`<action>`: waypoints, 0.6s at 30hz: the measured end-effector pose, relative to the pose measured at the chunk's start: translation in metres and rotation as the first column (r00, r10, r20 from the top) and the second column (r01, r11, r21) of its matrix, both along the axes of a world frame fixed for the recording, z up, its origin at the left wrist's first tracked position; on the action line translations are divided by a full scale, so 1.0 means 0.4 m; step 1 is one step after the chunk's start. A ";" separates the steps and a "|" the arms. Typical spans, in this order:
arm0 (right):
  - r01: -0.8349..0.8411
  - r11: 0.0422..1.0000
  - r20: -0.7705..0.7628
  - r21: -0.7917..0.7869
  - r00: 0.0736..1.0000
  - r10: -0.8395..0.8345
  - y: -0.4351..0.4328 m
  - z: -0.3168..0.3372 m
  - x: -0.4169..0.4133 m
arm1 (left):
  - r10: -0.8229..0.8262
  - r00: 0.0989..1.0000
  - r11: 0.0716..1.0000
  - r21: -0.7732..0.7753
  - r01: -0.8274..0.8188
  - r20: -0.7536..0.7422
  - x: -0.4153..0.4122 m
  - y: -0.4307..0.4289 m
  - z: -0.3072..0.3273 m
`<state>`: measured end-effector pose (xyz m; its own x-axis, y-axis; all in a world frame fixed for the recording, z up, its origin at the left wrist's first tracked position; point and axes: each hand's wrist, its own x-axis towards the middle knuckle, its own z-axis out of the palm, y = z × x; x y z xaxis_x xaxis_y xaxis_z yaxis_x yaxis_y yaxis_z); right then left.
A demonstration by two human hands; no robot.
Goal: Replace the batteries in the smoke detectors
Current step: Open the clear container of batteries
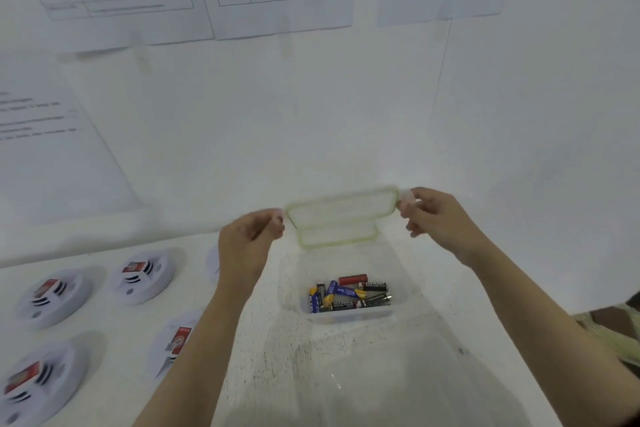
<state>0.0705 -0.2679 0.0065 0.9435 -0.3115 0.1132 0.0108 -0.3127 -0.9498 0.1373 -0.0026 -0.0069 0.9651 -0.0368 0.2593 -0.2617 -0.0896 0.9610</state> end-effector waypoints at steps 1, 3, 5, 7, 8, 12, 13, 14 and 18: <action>0.039 0.998 -0.006 -0.052 0.999 -0.040 -0.001 0.003 0.023 | 0.019 1.000 1.000 0.004 -0.020 0.017 0.022 -0.011 0.010; 0.093 0.987 -0.050 -0.132 0.994 -0.101 0.001 0.008 0.064 | 0.039 0.999 0.999 0.028 -0.039 -0.004 0.067 -0.032 0.019; 0.109 0.981 -0.109 -0.159 0.986 -0.127 0.003 0.001 0.097 | 0.027 0.996 0.996 0.087 -0.020 -0.081 0.113 -0.043 0.007; 0.085 0.981 -0.166 -0.172 0.980 -0.114 0.004 -0.017 0.118 | -0.021 0.981 0.990 0.134 0.047 -0.194 0.150 -0.045 -0.020; 0.066 0.985 -0.193 -0.162 0.976 -0.097 0.004 -0.029 0.125 | -0.057 0.964 0.985 0.146 0.097 -0.258 0.158 -0.045 -0.034; -0.013 0.999 -0.281 -0.030 0.960 0.004 0.007 -0.086 0.102 | -0.126 0.893 0.960 0.174 0.220 -0.433 0.125 -0.037 -0.086; -0.010 1.000 -0.289 -0.005 0.957 0.008 0.008 -0.099 0.086 | -0.111 0.900 0.964 0.174 0.201 -0.423 0.102 -0.033 -0.095; 0.002 1.000 -0.287 0.016 0.958 0.003 0.010 -0.111 0.068 | -0.092 0.908 0.970 0.170 0.175 -0.409 0.074 -0.027 -0.103; 0.052 0.987 -0.230 0.154 0.973 -0.015 0.030 -0.163 -0.043 | -0.105 0.938 0.994 -0.037 0.098 -0.329 -0.065 -0.004 -0.152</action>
<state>0.0535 -0.2558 -0.0589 0.9273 -0.3402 -0.1563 -0.2192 -0.1549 -0.9633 0.1112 -0.0040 -0.0678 0.9879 -0.1374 -0.0715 0.0638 -0.0596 0.9962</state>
